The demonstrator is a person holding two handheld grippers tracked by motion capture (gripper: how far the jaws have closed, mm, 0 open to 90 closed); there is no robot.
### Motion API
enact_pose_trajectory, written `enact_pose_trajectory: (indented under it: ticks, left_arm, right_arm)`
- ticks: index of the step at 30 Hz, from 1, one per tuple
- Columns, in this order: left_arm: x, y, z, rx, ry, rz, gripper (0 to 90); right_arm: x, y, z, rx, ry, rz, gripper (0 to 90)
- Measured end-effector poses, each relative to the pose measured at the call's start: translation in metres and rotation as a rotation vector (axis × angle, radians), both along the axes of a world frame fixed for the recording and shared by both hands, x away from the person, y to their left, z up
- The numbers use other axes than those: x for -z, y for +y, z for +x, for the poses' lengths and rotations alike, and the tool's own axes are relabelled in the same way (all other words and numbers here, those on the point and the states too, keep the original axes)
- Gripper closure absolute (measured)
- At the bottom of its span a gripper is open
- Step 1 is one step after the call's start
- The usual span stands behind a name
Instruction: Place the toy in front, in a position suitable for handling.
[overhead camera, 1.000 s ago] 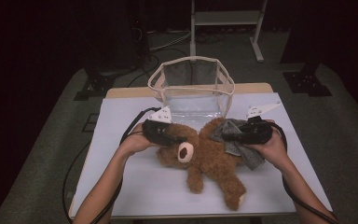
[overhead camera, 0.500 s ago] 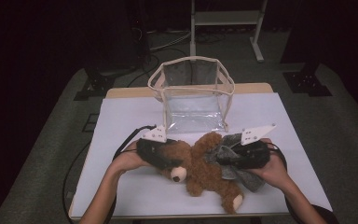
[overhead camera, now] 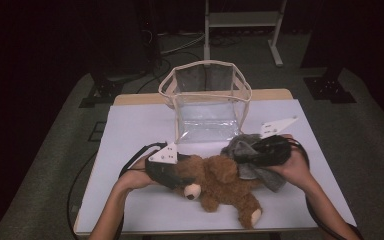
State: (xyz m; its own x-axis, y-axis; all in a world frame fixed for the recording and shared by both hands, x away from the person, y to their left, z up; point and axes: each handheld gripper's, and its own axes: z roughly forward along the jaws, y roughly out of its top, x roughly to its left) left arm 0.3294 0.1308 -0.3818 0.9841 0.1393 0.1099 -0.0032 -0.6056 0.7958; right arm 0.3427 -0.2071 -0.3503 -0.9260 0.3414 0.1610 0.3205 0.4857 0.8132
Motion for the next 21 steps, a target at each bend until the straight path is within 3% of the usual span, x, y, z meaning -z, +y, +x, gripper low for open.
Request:
enact_pose_trajectory:
  ticks: [3,6,8,12,17,21]
  left_arm:
    - [0.000,-0.001,-0.002,0.006,-0.014,0.008,30.1]
    - [0.000,-0.001,-0.004,0.004,-0.018,0.015,30.0]
    - [-0.001,0.000,-0.005,0.004,-0.021,0.020,30.0]
    - [-0.002,-0.001,-0.006,0.005,-0.032,0.030,29.9]
    - [-0.002,0.000,-0.008,0.003,-0.031,0.021,29.8]
    - [-0.003,-0.001,-0.009,0.008,-0.036,0.025,29.7]
  right_arm:
    - [0.002,0.029,0.000,-0.061,0.001,-0.022,71.9]
    - [0.004,0.040,-0.002,-0.081,0.011,-0.065,71.7]
    - [0.006,0.037,-0.005,-0.079,0.012,-0.063,71.8]
    - [0.011,0.008,-0.013,-0.041,0.012,-0.032,71.9]
    - [0.023,-0.043,-0.028,0.052,0.038,-0.006,71.9]
    - [0.030,-0.073,-0.035,0.118,0.057,0.000,71.9]
